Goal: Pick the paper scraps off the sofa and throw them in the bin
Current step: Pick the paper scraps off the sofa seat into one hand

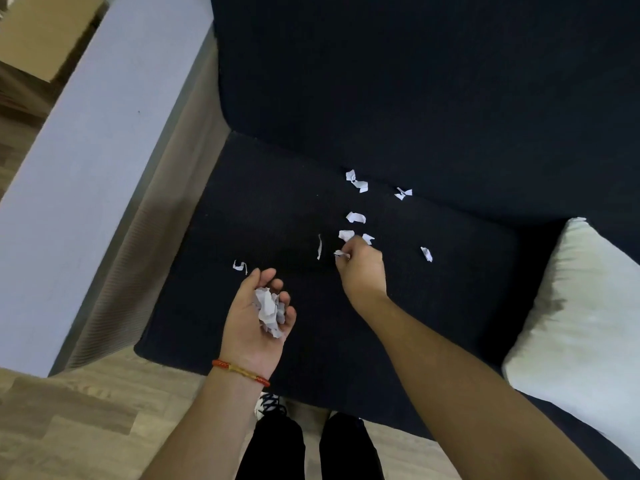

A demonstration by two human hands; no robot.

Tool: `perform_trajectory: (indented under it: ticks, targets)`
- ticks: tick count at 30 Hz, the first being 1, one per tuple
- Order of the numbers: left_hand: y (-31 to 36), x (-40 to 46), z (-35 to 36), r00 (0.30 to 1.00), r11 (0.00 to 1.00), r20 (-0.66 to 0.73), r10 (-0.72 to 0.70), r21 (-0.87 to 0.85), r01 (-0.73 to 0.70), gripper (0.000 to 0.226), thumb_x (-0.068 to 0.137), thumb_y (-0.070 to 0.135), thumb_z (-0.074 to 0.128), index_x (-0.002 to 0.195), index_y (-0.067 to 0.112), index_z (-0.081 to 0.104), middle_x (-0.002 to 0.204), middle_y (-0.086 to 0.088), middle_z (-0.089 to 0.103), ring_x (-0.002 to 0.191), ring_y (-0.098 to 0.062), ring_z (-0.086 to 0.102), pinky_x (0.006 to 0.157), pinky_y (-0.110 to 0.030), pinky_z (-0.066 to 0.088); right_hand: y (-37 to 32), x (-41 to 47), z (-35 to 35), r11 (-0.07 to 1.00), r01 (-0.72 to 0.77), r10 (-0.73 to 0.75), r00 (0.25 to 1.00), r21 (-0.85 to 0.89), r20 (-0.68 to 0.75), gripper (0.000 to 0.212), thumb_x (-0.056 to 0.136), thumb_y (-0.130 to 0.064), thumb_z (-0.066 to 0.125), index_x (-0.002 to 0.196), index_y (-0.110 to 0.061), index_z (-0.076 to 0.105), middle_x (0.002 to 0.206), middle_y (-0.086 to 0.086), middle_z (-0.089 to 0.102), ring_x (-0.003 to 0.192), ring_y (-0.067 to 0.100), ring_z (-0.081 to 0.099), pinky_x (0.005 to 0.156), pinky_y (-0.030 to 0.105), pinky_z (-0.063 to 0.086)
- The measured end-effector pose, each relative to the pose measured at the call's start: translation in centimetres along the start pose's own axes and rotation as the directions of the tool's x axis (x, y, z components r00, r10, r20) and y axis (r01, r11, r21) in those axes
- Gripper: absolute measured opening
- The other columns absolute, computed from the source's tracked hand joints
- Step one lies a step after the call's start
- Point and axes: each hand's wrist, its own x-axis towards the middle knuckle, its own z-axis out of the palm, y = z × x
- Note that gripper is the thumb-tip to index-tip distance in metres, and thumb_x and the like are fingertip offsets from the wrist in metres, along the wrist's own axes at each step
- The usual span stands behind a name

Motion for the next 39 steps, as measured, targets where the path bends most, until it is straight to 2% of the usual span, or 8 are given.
perform_trajectory:
  ticks: [4,7,11,23,28,32,35,39]
  targets:
    - [-0.4,0.1,0.4,1.0,1.0,0.001,-0.005,0.013,0.005,0.022,0.101,0.039,0.062,0.087,0.026,0.073,0.079,0.009,0.064,0.063,-0.005,0.061,0.05,-0.019,0.051,3.4,-0.5,-3.7,0.963,-0.112,0.141,0.984,0.245,-0.106,0.019,0.099,-0.009,0.059,0.116,-0.018,0.06,0.088,-0.008,0.065,0.078,0.019,0.069,0.068,0.04,0.062]
    - [-0.9,0.4,1.1,1.0,1.0,0.004,-0.002,0.016,0.002,0.023,0.101,0.038,0.061,0.086,0.026,0.073,0.079,0.009,0.064,0.062,-0.005,0.061,0.049,-0.019,0.051,6.6,0.8,-7.1,0.959,-0.175,0.215,0.961,0.223,-0.172,0.027,0.1,-0.01,0.058,0.127,-0.016,0.062,0.1,-0.004,0.067,0.082,0.014,0.067,0.076,0.037,0.062]
    - [-2.1,0.8,2.3,1.0,1.0,0.0,-0.012,0.018,0.012,0.026,0.101,0.038,0.061,0.082,0.026,0.074,0.078,0.009,0.064,0.061,-0.005,0.061,0.049,-0.019,0.05,9.6,3.0,-10.2,0.943,-0.258,0.302,0.93,0.212,-0.211,0.019,0.097,-0.009,0.059,0.113,-0.012,0.069,0.103,0.005,0.072,0.091,0.024,0.07,0.079,0.039,0.061]
    - [-4.2,1.5,4.3,1.0,0.999,0.01,-0.023,0.049,0.022,0.027,0.102,0.037,0.06,0.083,0.023,0.074,0.078,0.007,0.065,0.059,-0.006,0.062,0.049,-0.02,0.051,11.2,5.2,-10.8,0.934,-0.335,0.347,0.933,0.122,-0.099,0.018,0.097,-0.004,0.061,0.111,-0.006,0.071,0.106,0.01,0.07,0.087,0.023,0.067,0.066,0.032,0.056]
    - [-5.0,1.8,4.5,1.0,0.998,0.012,-0.022,0.054,0.021,0.026,0.103,0.036,0.059,0.086,0.023,0.073,0.077,0.006,0.065,0.058,-0.006,0.063,0.049,-0.02,0.052,12.0,5.5,-11.0,0.941,-0.333,0.337,0.933,0.053,-0.126,0.013,0.1,-0.007,0.059,0.109,-0.003,0.068,0.122,0.014,0.059,0.089,0.023,0.059,0.06,0.027,0.042]
    - [-5.5,2.1,4.5,1.0,0.998,0.008,-0.023,0.056,0.023,0.025,0.103,0.036,0.059,0.087,0.022,0.073,0.078,0.006,0.065,0.059,-0.006,0.063,0.049,-0.02,0.052,12.0,5.3,-11.6,0.945,-0.325,0.328,0.94,0.043,-0.096,0.011,0.1,-0.007,0.061,0.105,0.001,0.067,0.101,0.012,0.065,0.087,0.024,0.062,0.066,0.037,0.054]
    - [-6.1,2.3,4.6,1.0,0.998,0.015,-0.024,0.053,0.023,0.025,0.103,0.035,0.059,0.088,0.021,0.073,0.078,0.005,0.067,0.061,-0.008,0.066,0.051,-0.021,0.055,11.6,5.1,-11.9,0.945,-0.322,0.324,0.946,0.059,-0.029,0.009,0.1,-0.007,0.062,0.107,-0.004,0.066,0.102,0.009,0.066,0.082,0.02,0.063,0.061,0.033,0.054]
    - [-6.7,2.7,4.6,0.999,0.997,0.011,-0.041,0.066,0.04,0.023,0.103,0.035,0.059,0.091,0.02,0.073,0.08,0.005,0.072,0.066,-0.009,0.072,0.054,-0.023,0.059,9.4,3.3,-11.5,0.898,-0.335,0.334,0.941,0.286,0.052,0.005,0.097,-0.01,0.067,0.1,-0.013,0.068,0.105,0.012,0.074,0.085,0.025,0.076,0.067,0.033,0.064]
